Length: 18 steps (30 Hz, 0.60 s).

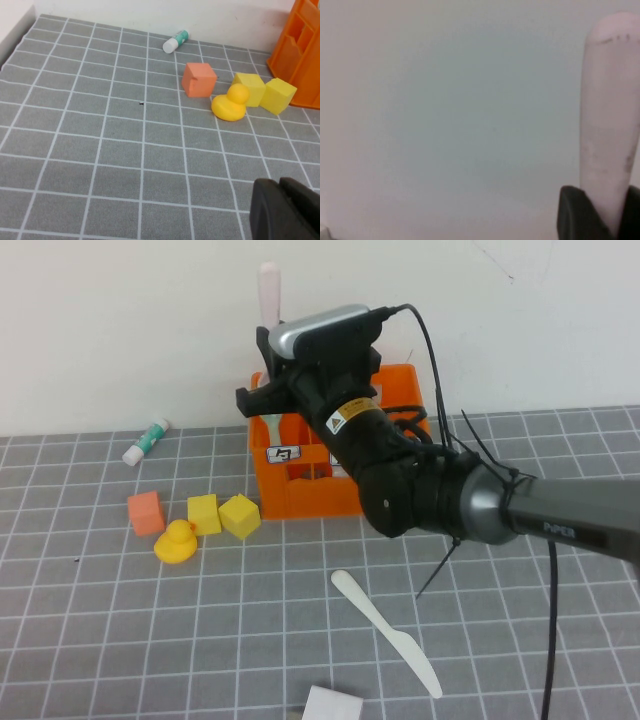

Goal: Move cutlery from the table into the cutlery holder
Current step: Place the spoon on the box

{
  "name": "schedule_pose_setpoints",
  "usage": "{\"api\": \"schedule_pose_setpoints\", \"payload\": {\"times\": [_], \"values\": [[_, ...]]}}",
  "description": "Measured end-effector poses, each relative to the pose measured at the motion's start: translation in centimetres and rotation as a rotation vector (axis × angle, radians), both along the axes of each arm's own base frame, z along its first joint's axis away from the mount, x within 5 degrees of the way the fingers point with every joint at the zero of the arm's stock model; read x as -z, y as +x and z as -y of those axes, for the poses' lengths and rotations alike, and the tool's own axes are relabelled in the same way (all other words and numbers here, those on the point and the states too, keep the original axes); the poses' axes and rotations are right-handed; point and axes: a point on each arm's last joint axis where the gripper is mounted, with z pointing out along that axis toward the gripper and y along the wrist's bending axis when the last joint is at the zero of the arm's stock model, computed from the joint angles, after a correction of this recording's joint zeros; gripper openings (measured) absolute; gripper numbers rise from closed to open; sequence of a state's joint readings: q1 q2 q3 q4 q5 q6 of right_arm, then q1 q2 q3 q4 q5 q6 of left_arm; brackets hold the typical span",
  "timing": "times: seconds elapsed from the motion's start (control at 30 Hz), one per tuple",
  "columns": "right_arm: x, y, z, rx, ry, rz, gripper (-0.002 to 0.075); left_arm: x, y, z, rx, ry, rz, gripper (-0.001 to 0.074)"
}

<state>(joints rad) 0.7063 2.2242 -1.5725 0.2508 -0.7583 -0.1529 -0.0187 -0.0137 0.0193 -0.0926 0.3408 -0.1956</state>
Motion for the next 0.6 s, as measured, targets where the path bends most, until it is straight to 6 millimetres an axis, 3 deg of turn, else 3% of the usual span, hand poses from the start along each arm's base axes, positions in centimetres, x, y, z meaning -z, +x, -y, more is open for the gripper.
{"api": "schedule_pose_setpoints", "payload": {"times": [0.27, 0.6], "values": [[1.3, 0.7, 0.0, -0.014, -0.071, -0.059, 0.0146, 0.0, 0.0, 0.0, 0.0, 0.0, 0.0, -0.0001], [1.7, 0.5, -0.2, -0.043, -0.115, -0.152, 0.0277, 0.0, 0.0, 0.0, 0.0, 0.0, 0.0, -0.0001]]}}
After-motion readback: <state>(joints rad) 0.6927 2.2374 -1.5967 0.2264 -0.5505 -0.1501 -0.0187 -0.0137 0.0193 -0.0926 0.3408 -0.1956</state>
